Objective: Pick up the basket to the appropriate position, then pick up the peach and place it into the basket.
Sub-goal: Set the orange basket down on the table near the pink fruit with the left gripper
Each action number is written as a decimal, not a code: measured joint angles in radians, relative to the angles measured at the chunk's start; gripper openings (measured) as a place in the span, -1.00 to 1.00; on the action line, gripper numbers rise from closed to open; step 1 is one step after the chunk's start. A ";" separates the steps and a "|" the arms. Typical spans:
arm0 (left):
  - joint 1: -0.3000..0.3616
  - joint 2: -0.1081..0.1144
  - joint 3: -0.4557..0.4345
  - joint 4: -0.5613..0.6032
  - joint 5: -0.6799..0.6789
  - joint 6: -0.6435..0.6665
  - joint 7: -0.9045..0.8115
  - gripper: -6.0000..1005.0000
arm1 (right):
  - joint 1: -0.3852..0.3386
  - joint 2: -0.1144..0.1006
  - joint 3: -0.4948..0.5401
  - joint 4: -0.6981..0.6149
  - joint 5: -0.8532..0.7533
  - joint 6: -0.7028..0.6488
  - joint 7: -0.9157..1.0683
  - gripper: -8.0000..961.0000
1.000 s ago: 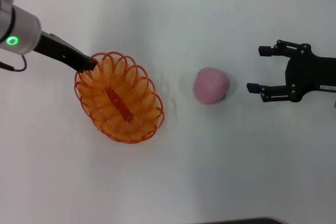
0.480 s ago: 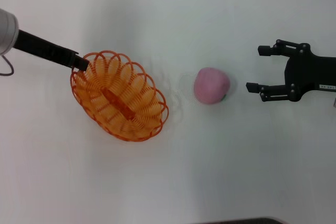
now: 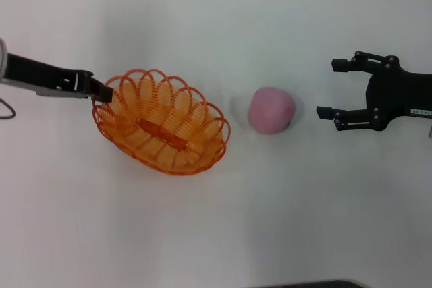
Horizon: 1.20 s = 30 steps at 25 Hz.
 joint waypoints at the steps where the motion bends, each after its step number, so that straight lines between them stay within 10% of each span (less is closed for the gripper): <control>1: 0.014 -0.009 -0.002 0.012 -0.008 -0.002 -0.003 -0.90 | 0.000 0.000 0.000 0.000 0.000 0.000 0.000 0.93; 30: 0.335 -0.037 0.067 0.109 -0.345 -0.124 -0.083 -0.90 | 0.010 0.003 0.007 -0.002 0.003 -0.001 0.001 0.92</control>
